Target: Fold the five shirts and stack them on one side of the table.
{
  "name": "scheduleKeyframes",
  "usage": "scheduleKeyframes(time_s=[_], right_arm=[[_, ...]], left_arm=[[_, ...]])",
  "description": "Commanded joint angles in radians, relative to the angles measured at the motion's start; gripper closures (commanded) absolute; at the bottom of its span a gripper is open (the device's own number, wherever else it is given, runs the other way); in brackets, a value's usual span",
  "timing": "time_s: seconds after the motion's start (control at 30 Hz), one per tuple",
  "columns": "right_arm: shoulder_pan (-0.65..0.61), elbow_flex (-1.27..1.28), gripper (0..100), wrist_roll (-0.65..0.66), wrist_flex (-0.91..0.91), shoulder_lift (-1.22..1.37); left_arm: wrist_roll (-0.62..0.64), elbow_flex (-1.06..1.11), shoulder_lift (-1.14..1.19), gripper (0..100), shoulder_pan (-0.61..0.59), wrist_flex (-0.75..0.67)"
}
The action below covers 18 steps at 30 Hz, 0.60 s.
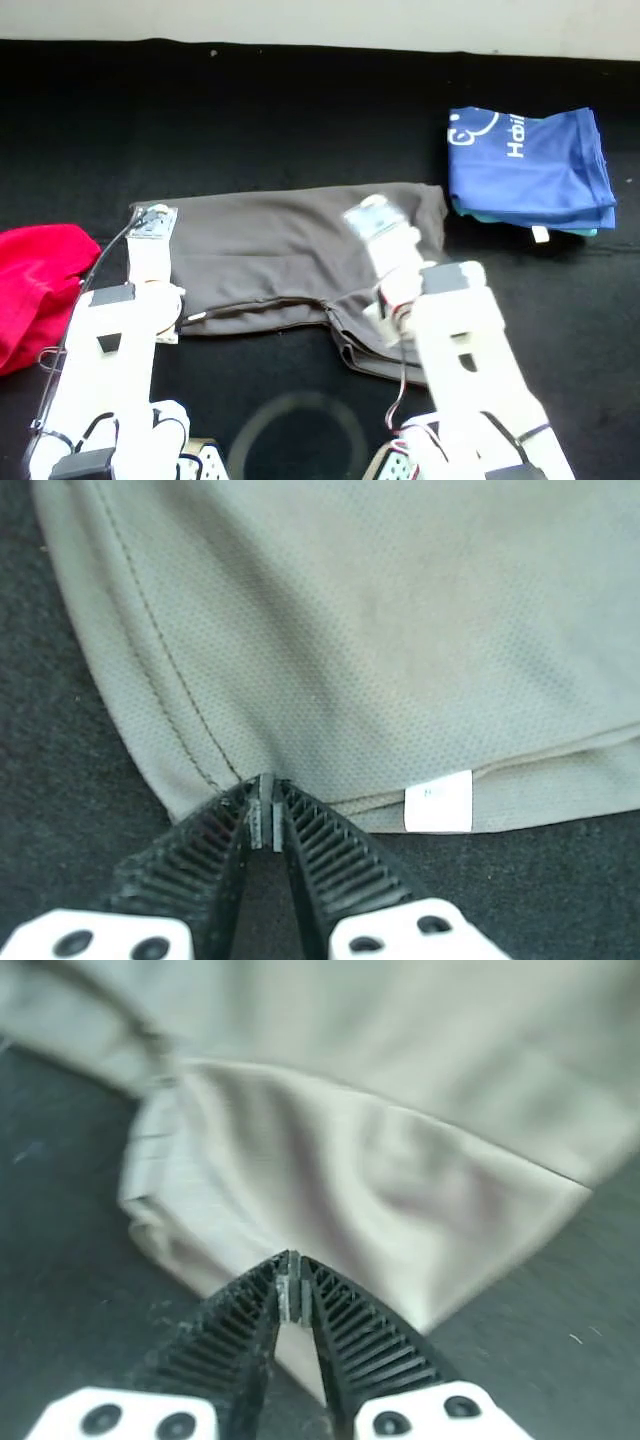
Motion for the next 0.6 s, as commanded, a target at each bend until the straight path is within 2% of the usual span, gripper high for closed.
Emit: scheduleKeyframes(time_s=[0.0, 0.1, 0.2, 0.43, 0.57], right_arm=[[-0.079, 0.101, 99.0, 0.032, -0.124, -0.004], [-0.099, 0.193, 99.0, 0.034, -0.236, -0.004], [-0.096, 0.252, 99.0, 0.035, -0.231, -0.004], [-0.087, 0.323, 99.1, 0.141, -0.065, -0.018], [-0.038, 0.248, 99.1, 0.144, 0.025, -0.018]], left_arm=[[-0.012, 0.004, -0.008, 99, 0.008, -0.011], [-0.014, 0.002, -0.010, 99, 0.007, -0.008], [-0.014, -0.002, -0.016, 99, 0.002, 0.009], [-0.009, -0.255, -0.016, 99, 0.007, 0.319], [-0.009, -0.331, -0.008, 99, 0.007, 0.379]])
